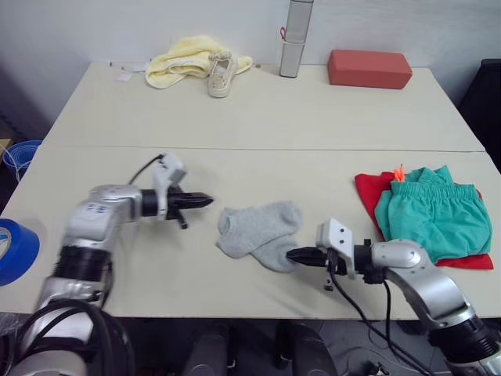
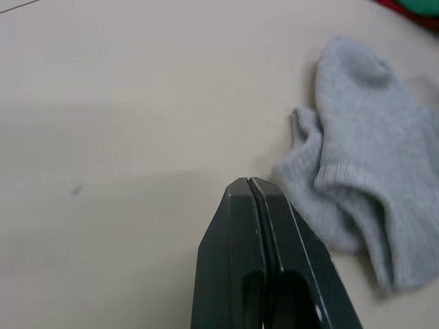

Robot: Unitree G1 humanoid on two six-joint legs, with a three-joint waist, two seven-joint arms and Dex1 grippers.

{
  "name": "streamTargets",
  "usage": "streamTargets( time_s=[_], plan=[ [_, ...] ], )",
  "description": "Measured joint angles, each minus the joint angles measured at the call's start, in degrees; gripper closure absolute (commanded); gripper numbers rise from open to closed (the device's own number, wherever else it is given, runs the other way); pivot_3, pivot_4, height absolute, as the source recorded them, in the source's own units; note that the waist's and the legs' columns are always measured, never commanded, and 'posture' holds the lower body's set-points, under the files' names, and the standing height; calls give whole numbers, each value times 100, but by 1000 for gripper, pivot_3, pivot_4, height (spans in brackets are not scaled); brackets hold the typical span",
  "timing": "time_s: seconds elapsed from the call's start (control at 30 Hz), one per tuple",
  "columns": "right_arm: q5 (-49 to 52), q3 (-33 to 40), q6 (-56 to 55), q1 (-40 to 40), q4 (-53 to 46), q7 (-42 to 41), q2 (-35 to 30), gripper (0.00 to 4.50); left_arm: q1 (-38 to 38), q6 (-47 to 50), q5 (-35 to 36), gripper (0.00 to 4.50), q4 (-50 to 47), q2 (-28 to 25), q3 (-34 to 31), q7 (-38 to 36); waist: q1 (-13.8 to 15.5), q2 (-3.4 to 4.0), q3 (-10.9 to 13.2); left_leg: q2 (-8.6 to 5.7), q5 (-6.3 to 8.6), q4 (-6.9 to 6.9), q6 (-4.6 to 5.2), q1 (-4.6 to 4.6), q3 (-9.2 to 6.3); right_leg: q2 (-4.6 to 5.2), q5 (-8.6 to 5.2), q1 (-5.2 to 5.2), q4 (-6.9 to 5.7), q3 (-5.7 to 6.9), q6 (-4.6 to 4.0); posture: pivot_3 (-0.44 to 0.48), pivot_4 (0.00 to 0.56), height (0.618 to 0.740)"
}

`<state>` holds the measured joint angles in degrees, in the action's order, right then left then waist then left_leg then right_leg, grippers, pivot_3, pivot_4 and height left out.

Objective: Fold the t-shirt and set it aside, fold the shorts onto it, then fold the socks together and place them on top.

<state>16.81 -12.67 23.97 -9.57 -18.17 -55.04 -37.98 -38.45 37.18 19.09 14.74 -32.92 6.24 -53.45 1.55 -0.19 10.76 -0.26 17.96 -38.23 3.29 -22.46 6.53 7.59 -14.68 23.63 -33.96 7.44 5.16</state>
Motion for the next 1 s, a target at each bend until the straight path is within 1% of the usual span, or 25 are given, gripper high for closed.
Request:
streamTargets(
  time_s=[0.1,0.17,0.3,0.43,0.53,0.7,0.87,1.0],
  plan=[
    [-118,-72,53,79,-92,268,129,4487,-258,-507,-265,4500,539,395,164,90,-48,-2,0,4,-2,2,2,5,16,-12,0,3,-1,5,0,0,150,740],
    [-155,-73,93,83,-122,345,139,4487,-384,-693,-383,4500,766,526,174,121,-63,-2,1,5,-4,1,2,7,18,-13,0,3,-5,12,0,0,150,740],
    [-236,-79,83,79,-129,400,139,4487,-422,-949,-639,4500,1057,554,386,-28,-48,-2,1,5,-6,-3,3,13,18,-8,0,1,-8,9,0,0,150,740],
    [-283,-71,-55,-21,45,396,139,4487,-396,-940,-714,4500,1059,496,435,-259,-37,-4,0,4,-6,-5,3,15,15,-3,0,-1,-6,-7,0,0,150,740],
    [-363,-46,-225,-198,301,396,138,4487,-206,-775,-697,4500,745,420,412,-362,-42,-4,-1,4,-6,-4,3,16,13,-2,0,-1,-8,-15,0,0,150,740],
    [-490,-11,-426,-571,769,347,72,4487,385,-309,-561,4500,-175,206,275,-355,-71,-4,-1,5,-6,-4,2,18,12,0,0,-2,-15,-17,0,0,150,740],
    [-584,-39,-847,-932,1303,-115,-129,4487,1037,187,-326,4500,-1065,20,-4,-184,-88,-4,-1,5,-6,-4,3,22,11,2,0,-8,-14,-17,0,0,150,740],
    [-643,-62,-1182,-1113,1648,-447,-163,4487,1329,408,-215,4500,-1438,18,-185,26,-83,-4,-1,5,-5,-4,2,25,10,3,0,-10,-12,-17,0,0,150,740]
  ],
)
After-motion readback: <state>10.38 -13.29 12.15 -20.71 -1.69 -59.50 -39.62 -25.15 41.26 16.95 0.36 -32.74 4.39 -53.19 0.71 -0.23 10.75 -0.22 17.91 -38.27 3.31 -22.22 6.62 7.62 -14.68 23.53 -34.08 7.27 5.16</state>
